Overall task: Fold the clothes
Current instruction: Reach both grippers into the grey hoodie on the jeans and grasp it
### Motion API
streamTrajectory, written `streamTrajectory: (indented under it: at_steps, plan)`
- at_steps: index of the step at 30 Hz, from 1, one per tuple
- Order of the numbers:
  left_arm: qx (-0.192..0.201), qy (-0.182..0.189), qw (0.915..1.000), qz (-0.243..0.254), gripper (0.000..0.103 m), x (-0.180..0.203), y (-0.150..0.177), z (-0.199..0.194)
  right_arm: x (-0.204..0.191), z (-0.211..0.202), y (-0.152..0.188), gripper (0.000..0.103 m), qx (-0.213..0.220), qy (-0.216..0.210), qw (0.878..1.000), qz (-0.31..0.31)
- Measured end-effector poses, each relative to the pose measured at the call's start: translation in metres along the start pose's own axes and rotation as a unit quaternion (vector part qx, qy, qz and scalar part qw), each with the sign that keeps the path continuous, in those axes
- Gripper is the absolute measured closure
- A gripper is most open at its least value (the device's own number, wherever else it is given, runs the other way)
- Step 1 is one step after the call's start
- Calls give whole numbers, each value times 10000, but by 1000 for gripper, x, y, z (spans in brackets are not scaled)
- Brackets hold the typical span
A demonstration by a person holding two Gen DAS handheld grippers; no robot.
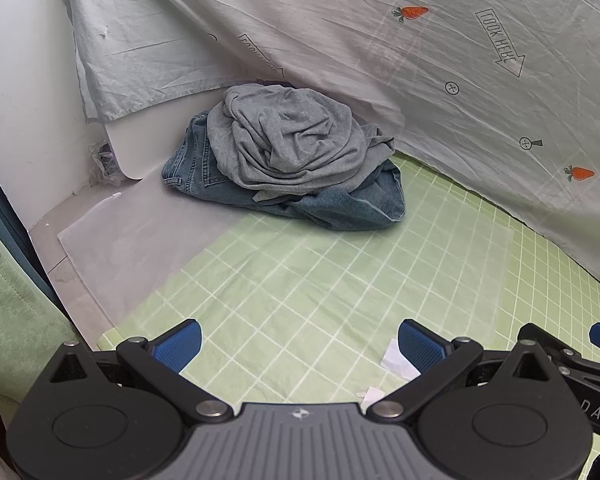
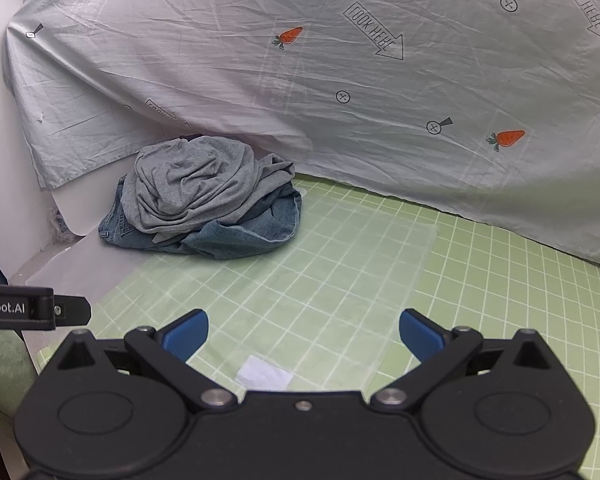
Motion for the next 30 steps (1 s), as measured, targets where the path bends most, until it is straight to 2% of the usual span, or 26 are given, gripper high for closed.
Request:
streamTrajectory:
  at_steps: [8, 14, 21, 24, 28, 30]
  plan:
    - [-101, -218, 9995, -205, 0, -24, -39, 42, 6, 48, -52, 0, 95, -86, 9999, -97]
    - [-235, -424, 9975, -523, 0, -53, -77, 89, 5, 108, -96, 0, 59, -128, 9988, -476]
    - [-409, -658, 9930, -895, 0, -89, -134, 165, 4, 207, -145, 1, -143, -353, 9962, -780]
    - [-379, -630, 9914, -1086, 1, -102, -163, 198, 3, 256, -163, 2, -273, -508, 9956, -741]
    - [-190, -544, 9908, -1227, 1, -111, -199, 236, -24, 322, -175, 9, -524, -866, 9938, -466]
    - [-133, -497, 9907, -1257, 1, -109, -207, 244, -38, 349, -177, 13, -628, -1107, 9912, -358]
Point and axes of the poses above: each gripper's, at about its wrist camera, not at the fingertips, and z roughly the way its jaws point, x to its right, y to its underside, the point moved 8 cm from there along z, roughly the way its jaws point, and after that the axes turned 5 degrees about z, right-handed, at the moved point
